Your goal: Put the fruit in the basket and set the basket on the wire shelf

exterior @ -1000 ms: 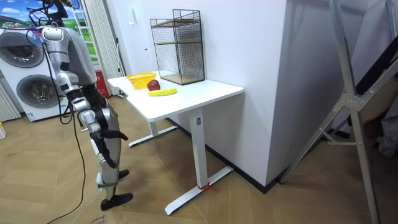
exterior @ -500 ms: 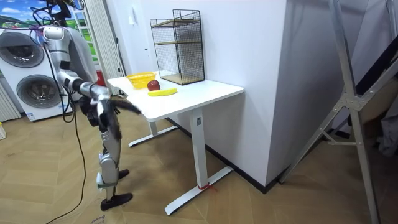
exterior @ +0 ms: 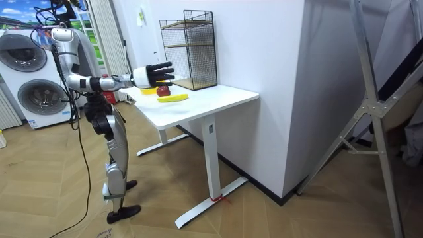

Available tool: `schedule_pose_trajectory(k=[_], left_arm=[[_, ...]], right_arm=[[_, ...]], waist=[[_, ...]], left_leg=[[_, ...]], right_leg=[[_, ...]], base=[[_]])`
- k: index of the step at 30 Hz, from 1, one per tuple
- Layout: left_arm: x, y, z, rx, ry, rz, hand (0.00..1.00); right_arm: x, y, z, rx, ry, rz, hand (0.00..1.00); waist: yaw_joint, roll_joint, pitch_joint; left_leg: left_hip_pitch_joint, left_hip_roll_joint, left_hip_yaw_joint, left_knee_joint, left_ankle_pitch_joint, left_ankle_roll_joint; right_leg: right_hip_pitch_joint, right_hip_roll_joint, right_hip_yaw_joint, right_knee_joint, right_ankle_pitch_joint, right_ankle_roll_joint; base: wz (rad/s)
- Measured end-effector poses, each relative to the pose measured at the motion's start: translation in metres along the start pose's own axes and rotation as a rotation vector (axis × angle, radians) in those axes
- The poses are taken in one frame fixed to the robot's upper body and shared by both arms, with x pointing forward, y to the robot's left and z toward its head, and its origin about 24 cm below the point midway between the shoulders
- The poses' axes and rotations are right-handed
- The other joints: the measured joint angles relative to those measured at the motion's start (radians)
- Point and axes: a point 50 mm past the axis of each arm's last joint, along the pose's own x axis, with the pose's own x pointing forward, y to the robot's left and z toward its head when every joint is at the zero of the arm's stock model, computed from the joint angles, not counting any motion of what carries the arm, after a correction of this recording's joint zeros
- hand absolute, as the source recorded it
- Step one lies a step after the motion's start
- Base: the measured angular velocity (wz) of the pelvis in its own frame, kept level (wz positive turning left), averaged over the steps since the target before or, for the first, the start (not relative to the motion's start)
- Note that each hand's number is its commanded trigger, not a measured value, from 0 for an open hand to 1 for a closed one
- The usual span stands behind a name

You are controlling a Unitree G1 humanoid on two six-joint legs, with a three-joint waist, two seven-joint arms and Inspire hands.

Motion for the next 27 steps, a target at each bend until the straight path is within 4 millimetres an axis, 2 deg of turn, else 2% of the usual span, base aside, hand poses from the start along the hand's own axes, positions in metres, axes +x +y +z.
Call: schedule_pose_trajectory(k=[4, 7, 14, 17, 27], left_arm=[[0.0, 0.001, 0.007, 0.0, -0.025, -0.011, 0.0], [0.001, 0.0, 0.01, 0.016, -0.036, -0.017, 0.0], [0.001, -0.001, 0.009, 0.016, -0.035, -0.025, 0.0], [0.001, 0.002, 0.009, 0.021, -0.034, -0.018, 0.0], [0.001, 0.003, 0.009, 0.068, -0.04, -0.024, 0.0]], right_arm=[[-0.009, 0.021, -0.003, -0.001, 0.014, 0.181, 0.0], [-0.016, 0.035, -0.006, -0.006, 0.028, 0.305, 0.0], [-0.027, 0.051, -0.012, -0.015, 0.052, 0.505, 0.0], [-0.034, 0.06, -0.012, -0.012, 0.056, 0.594, 0.0], [-0.045, 0.075, -0.014, -0.013, 0.077, 0.772, 0.0]], waist=[[0.013, -0.002, 0.0082], [0.013, -0.004, 0.0102], [0.018, -0.01, 0.005], [0.019, -0.019, -0.0048], [0.021, -0.026, 0.0006]], left_leg=[[-0.007, 0.0, -0.007, 0.004, 0.0, 0.0], [-0.026, -0.001, -0.021, 0.009, 0.001, 0.0], [-0.02, -0.003, -0.036, 0.001, 0.001, 0.0], [-0.016, -0.003, -0.035, -0.01, 0.003, -0.003], [0.016, -0.004, -0.033, -0.029, 0.005, -0.005]], right_leg=[[-0.001, -0.001, -0.013, -0.001, 0.0, 0.0], [-0.01, -0.003, -0.028, -0.003, 0.0, 0.0], [-0.001, -0.002, -0.046, -0.006, 0.0, 0.0], [0.006, -0.001, -0.046, -0.018, 0.0, 0.0], [0.033, 0.001, -0.046, -0.036, 0.004, 0.0]], base=[[0.06], [0.14], [0.06], [0.0], [0.0]])
